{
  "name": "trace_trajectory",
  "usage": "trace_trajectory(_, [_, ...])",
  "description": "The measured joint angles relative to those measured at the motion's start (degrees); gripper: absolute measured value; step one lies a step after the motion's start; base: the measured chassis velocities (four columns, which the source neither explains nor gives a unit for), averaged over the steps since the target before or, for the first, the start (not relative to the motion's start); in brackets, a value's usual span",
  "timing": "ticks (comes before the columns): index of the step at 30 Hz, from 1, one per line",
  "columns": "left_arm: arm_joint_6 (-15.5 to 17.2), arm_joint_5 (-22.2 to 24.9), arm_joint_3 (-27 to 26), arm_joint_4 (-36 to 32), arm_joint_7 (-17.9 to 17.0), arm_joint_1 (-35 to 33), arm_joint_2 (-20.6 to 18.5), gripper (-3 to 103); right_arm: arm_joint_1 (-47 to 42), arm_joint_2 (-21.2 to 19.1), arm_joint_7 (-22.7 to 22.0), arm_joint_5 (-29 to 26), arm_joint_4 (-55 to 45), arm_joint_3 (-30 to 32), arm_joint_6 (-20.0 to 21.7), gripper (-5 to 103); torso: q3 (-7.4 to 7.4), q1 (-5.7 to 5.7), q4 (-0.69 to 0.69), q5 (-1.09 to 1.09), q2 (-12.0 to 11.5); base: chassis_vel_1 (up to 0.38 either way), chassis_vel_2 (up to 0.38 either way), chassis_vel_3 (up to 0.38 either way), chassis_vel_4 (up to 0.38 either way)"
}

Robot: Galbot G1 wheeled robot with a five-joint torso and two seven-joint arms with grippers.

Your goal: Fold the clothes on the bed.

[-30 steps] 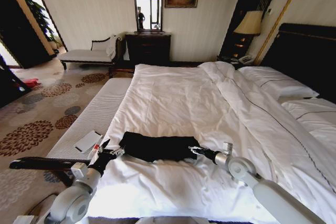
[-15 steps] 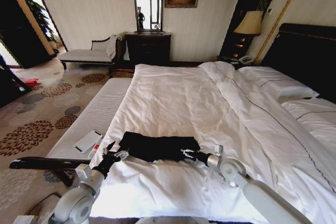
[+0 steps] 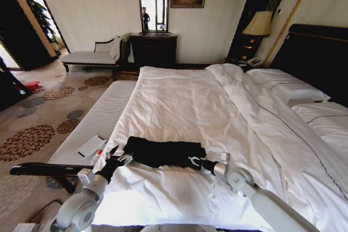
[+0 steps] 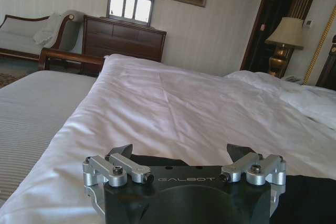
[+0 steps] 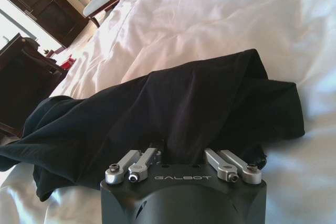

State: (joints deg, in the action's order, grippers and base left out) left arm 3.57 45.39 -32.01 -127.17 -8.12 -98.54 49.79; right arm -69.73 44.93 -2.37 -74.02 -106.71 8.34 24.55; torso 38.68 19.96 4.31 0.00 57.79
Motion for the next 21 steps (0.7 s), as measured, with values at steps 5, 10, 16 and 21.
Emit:
trace_trajectory(5, [0.0, 0.2, -0.7, 0.3, 0.0, -0.2, 0.2, 100, -0.1, 0.6, -0.2, 0.0, -0.9, -0.2, 0.0, 11, 0.00, 0.00, 0.00, 0.00, 0.0, 0.000, 0.000, 0.000, 0.000])
trace_trajectory(10, [0.0, 0.3, -0.9, 0.3, -0.1, -0.2, 0.4, 100, -0.2, 0.8, -0.3, 0.2, -0.9, -0.2, -0.1, 3, 0.00, 0.00, 0.00, 0.00, 0.0, 0.000, 0.000, 0.000, 0.000])
trace_trajectory(16, [-0.2, 0.3, -0.9, 0.8, -0.1, 0.1, 0.9, 100, -1.2, 0.3, -0.6, 0.3, -1.7, 1.1, -0.4, 3, 0.00, 0.00, 0.00, 0.00, 0.0, 0.000, 0.000, 0.000, 0.000])
trace_trajectory(21, [-0.3, 0.2, -0.9, 0.8, -0.1, 0.1, 1.0, 100, -1.6, -0.2, -1.0, 0.2, -2.5, 1.9, -0.3, 3, 0.00, 0.00, 0.00, 0.01, 0.0, 0.000, 0.000, 0.000, 0.000])
